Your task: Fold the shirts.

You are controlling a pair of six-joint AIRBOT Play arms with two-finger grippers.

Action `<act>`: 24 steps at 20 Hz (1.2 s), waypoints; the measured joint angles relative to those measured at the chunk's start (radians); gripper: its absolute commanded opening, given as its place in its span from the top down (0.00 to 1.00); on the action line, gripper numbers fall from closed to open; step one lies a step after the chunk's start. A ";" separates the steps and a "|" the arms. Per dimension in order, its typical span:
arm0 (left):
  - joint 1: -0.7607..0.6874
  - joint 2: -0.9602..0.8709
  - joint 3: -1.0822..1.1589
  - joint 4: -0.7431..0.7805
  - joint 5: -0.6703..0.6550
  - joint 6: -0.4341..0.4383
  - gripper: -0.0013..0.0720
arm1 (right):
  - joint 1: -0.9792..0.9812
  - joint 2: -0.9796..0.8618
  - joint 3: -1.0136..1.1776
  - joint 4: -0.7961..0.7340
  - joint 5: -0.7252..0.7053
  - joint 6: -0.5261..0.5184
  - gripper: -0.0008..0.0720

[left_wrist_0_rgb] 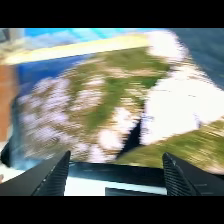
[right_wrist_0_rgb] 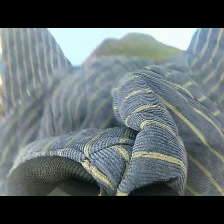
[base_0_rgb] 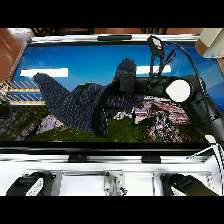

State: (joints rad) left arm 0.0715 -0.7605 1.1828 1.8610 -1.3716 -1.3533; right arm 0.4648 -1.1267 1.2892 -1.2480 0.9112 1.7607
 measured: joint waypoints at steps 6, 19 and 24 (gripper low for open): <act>0.310 -0.056 -0.052 0.055 0.143 -0.031 0.16 | 0.000 0.000 0.000 -0.058 0.159 -0.031 0.84; 0.663 -0.398 -0.107 -0.134 0.373 0.166 0.14 | 0.000 0.000 0.000 -0.069 0.251 -0.045 0.83; 0.750 -0.543 -0.057 -0.194 0.408 0.360 0.14 | 0.000 0.000 0.000 -0.071 0.259 -0.028 0.83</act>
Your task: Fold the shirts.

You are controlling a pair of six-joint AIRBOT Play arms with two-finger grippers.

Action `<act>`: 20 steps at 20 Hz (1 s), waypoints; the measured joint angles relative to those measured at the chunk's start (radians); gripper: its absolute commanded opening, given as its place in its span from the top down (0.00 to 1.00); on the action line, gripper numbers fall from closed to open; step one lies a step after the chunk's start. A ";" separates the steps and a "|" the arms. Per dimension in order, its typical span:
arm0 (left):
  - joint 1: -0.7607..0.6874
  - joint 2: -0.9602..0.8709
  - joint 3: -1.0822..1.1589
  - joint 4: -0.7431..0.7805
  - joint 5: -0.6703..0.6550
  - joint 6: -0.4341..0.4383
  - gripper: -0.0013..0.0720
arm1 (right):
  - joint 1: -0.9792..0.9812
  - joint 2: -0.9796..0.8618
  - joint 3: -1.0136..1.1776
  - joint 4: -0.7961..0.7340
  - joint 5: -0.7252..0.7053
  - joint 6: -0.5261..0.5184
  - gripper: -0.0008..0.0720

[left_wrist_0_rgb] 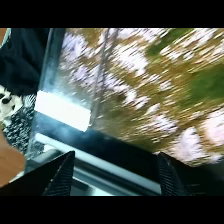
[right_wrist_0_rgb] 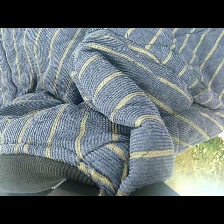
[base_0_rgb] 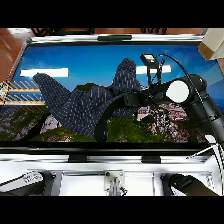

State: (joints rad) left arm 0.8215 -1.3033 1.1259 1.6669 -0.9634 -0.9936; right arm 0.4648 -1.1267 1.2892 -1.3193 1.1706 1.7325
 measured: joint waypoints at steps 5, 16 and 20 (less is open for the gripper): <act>0.048 -0.133 0.063 -0.015 0.018 0.097 0.15 | 0.000 0.000 0.000 0.000 0.002 0.020 0.83; 0.063 -0.305 0.117 0.014 0.087 0.142 0.47 | 0.000 0.000 0.000 0.003 0.002 0.107 0.83; 0.063 -0.335 0.118 0.016 0.095 0.146 0.74 | 0.000 0.000 0.000 0.010 0.002 0.124 0.83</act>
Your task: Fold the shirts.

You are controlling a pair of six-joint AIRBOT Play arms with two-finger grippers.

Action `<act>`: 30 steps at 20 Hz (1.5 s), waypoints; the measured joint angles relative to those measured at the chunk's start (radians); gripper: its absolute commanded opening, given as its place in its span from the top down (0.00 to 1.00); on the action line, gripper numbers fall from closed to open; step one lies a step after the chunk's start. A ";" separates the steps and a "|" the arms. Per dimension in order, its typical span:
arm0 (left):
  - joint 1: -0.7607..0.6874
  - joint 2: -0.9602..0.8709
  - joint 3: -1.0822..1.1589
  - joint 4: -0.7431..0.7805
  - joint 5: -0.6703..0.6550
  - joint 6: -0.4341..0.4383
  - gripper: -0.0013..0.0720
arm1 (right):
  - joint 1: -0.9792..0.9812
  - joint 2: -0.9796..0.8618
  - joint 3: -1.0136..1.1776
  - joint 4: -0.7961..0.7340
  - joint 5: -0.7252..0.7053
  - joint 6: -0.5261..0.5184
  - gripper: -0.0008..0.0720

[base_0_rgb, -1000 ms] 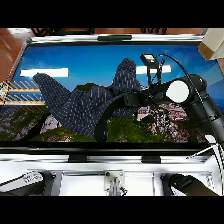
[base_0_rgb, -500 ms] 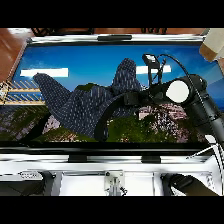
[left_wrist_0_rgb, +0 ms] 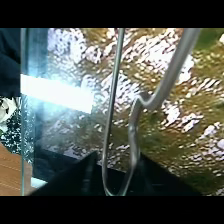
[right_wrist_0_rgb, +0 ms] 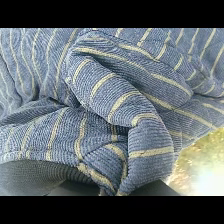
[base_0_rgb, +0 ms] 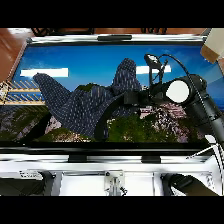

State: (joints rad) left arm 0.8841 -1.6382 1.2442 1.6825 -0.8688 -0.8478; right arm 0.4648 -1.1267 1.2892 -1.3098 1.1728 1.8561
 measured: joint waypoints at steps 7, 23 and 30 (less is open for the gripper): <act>-0.032 0.004 0.008 -0.003 -0.030 0.033 0.91 | 0.000 0.000 0.000 0.023 0.003 0.007 0.83; -0.403 0.581 0.098 -0.278 -0.236 -0.212 0.91 | 0.000 0.165 0.000 -0.381 0.125 -0.012 0.83; -1.062 0.927 0.005 -0.248 -0.607 -0.455 0.91 | 0.000 0.182 0.000 -0.605 0.193 -0.054 0.83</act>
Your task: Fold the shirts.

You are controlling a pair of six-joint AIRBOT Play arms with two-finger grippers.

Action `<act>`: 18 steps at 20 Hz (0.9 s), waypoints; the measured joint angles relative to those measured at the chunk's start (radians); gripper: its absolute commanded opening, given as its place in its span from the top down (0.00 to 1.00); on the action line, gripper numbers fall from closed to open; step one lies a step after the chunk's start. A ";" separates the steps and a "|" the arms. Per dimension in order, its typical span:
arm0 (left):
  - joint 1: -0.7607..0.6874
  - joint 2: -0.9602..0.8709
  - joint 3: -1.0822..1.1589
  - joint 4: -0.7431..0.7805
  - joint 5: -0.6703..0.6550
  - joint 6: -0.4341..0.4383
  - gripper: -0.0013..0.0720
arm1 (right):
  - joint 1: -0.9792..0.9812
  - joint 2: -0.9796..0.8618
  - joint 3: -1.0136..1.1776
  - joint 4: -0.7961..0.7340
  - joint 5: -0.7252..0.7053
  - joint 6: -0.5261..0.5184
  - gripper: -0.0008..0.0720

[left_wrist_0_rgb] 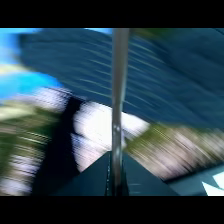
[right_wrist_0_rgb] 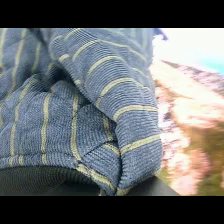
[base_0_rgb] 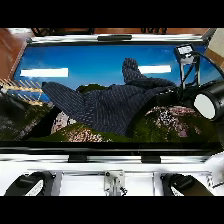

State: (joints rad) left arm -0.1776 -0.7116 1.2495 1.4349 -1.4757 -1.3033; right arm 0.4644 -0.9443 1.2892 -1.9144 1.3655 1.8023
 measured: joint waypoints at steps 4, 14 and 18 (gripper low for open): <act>-0.393 0.136 -0.144 0.077 -0.223 -0.216 0.92 | -0.004 0.002 0.000 -0.070 -0.014 -0.005 0.83; -1.208 0.062 -0.307 0.130 -0.253 -0.661 0.91 | -0.023 0.002 0.000 -0.048 -0.021 0.052 0.83; -1.326 -0.038 -0.311 0.132 -0.046 -0.759 0.92 | -0.023 0.002 0.000 -0.022 -0.029 0.073 0.83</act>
State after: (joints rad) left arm -1.5040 -0.7494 0.9382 1.5665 -1.5215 -2.0621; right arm 0.4419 -0.9428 1.2892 -1.9366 1.3361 1.8751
